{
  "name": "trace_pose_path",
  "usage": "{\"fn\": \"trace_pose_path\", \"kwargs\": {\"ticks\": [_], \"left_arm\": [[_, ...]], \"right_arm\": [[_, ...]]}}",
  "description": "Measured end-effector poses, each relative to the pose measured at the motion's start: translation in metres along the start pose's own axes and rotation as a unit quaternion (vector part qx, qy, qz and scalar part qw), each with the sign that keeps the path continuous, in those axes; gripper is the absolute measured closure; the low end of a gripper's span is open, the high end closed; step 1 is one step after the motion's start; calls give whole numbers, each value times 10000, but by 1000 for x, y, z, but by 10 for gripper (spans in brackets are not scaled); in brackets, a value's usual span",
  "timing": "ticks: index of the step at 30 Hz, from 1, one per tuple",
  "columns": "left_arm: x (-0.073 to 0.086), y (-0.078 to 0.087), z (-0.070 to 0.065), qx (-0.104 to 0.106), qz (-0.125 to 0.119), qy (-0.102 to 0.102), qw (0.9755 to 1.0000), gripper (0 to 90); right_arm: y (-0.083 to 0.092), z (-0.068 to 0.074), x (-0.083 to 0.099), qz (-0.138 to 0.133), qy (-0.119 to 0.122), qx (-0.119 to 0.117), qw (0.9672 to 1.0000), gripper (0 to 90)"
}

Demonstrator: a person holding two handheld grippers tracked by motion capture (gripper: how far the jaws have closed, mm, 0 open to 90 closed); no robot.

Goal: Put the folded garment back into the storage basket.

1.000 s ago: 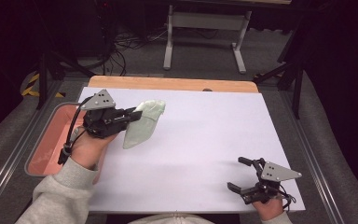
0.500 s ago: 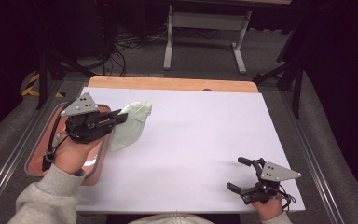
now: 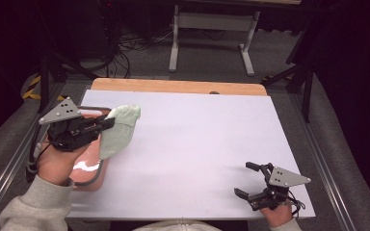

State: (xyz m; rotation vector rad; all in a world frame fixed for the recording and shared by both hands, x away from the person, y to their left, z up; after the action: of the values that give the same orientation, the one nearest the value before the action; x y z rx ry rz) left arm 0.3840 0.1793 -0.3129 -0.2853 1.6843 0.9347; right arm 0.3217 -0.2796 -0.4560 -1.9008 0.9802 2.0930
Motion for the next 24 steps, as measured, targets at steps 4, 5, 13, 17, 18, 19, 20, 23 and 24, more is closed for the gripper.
{"fn": "trace_pose_path", "kwargs": {"ticks": [4,5,13,17,18,19,20,23,24], "left_arm": [[4,7,6,-96,-11,30,9999,797],[5,8,7,-109,-9,45,9999,797],[15,20,19,-287,12,143,9995,797],[19,25,22,-361,20,224,9991,797],[20,26,24,-388,8,227,9990,797],[21,27,25,-384,13,258,9989,797],[22,28,26,-417,10,258,9988,797],[26,29,30,-477,21,309,9984,797],[27,30,31,-493,30,318,9983,797]], "right_arm": [[0,0,0,4,2,5,10000,28],[0,0,0,5,3,5,10000,28],[0,0,0,11,4,3,10000,28],[0,0,0,29,7,-1,10000,28],[0,0,0,20,5,-7,10000,28],[-1,0,0,20,9,-10,10000,28],[-1,1,0,22,10,-10,10000,28],[0,1,0,21,7,-7,10000,28],[-1,0,0,22,8,-7,10000,28]]}}
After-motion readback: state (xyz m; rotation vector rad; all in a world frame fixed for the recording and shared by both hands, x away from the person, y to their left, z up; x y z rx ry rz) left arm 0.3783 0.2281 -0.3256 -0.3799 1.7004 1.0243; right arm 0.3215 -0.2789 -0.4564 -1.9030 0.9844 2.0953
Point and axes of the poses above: each handheld gripper's, and its own axes: y roughly backward along the jaws, x roughly out of its underside, z roughly to its left, the point moved 6 cm from there along -y, roughly forward along the jaws, and after that the axes turned 2 degrees about z, right-handed, at the moved point
